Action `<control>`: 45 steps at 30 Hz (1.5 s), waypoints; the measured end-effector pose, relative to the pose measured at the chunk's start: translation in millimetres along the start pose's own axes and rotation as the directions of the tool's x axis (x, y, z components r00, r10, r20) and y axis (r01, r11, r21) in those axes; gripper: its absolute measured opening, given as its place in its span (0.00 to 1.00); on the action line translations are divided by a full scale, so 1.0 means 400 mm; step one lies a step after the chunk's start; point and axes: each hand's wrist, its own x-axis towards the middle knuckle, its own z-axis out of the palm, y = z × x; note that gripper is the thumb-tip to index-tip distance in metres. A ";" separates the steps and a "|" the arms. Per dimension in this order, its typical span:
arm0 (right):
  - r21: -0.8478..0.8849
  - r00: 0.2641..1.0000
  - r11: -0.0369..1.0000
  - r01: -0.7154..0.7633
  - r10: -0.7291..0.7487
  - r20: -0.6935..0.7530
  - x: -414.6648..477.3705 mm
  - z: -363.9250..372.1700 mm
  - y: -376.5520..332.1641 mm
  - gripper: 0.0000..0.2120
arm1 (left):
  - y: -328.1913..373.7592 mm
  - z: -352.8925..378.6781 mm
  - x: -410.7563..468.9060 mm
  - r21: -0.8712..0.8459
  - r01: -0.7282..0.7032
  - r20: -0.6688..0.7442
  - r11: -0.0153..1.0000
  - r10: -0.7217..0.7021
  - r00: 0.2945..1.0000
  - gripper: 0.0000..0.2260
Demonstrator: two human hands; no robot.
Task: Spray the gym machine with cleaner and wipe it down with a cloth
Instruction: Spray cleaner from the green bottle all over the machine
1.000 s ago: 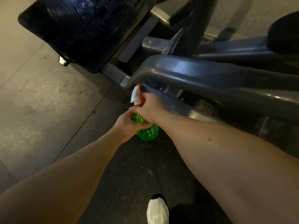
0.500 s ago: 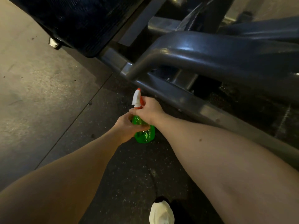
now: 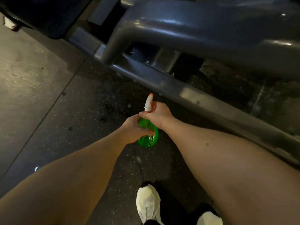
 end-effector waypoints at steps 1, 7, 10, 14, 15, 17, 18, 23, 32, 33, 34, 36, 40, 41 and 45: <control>0.012 1.000 1.000 -0.018 0.018 -0.024 -0.015 -0.015 0.023 0.23 | 0.008 0.017 -0.003 0.030 -0.010 0.034 1.000 0.009 0.999 0.34; 0.071 0.990 0.992 -0.100 0.107 -0.097 -0.120 -0.111 0.143 0.15 | 0.064 0.157 -0.046 0.081 -0.071 0.160 0.994 0.057 0.985 0.32; 0.117 0.983 0.986 -0.117 0.132 -0.130 -0.173 -0.154 0.204 0.18 | 0.095 0.223 -0.070 0.114 -0.096 0.214 0.989 0.070 0.974 0.32; 0.195 0.966 0.968 -0.159 0.193 -0.172 -0.248 -0.203 0.278 0.20 | 0.132 0.305 -0.095 0.184 -0.132 0.276 0.974 0.077 0.958 0.32; 0.203 0.961 0.965 -0.165 0.203 -0.187 -0.265 -0.214 0.296 0.21 | 0.141 0.326 -0.102 0.194 -0.134 0.286 0.972 0.075 0.955 0.32; 0.209 0.951 0.963 -0.172 0.217 -0.221 -0.301 -0.236 0.331 0.24 | 0.159 0.367 -0.115 0.214 -0.136 0.312 0.967 0.065 0.948 0.34; 0.222 0.944 0.959 -0.178 0.230 -0.237 -0.320 -0.247 0.349 0.25 | 0.168 0.387 -0.122 0.227 -0.136 0.328 0.964 0.055 0.943 0.35; 0.330 0.890 0.912 -0.243 0.345 -0.298 -0.408 -0.291 0.430 0.22 | 0.209 0.477 -0.156 0.280 -0.192 0.420 0.941 0.060 0.906 0.35; 0.544 0.769 0.812 -0.213 0.483 -0.419 -0.547 -0.347 0.562 0.16 | 0.282 0.633 -0.203 0.378 -0.325 0.546 0.867 0.075 0.834 0.32; 0.552 0.763 0.806 -0.211 0.489 -0.423 -0.555 -0.351 0.568 0.16 | 0.284 0.643 -0.206 0.382 -0.331 0.546 0.863 0.078 0.834 0.33; 0.559 0.760 0.803 -0.206 0.491 -0.425 -0.564 -0.352 0.570 0.18 | 0.284 0.651 -0.210 0.390 -0.339 0.544 0.856 0.083 0.835 0.33; 0.573 0.756 0.796 -0.195 0.494 -0.429 -0.585 -0.351 0.571 0.21 | 0.286 0.660 -0.220 0.415 -0.357 0.545 0.837 0.085 0.834 0.34; 0.634 0.745 0.757 -0.161 0.514 -0.424 -0.655 -0.327 0.560 0.24 | 0.281 0.662 -0.253 0.455 -0.382 0.555 0.804 0.080 0.828 0.37; 0.638 0.737 0.755 -0.149 0.515 -0.437 -0.676 -0.319 0.558 0.25 | 0.279 0.661 -0.265 0.455 -0.400 0.563 0.795 0.091 0.821 0.37; 0.658 0.712 0.745 -0.107 0.520 -0.472 -0.745 -0.281 0.567 0.29 | 0.265 0.660 -0.318 0.407 -0.470 0.608 0.783 0.152 0.779 0.35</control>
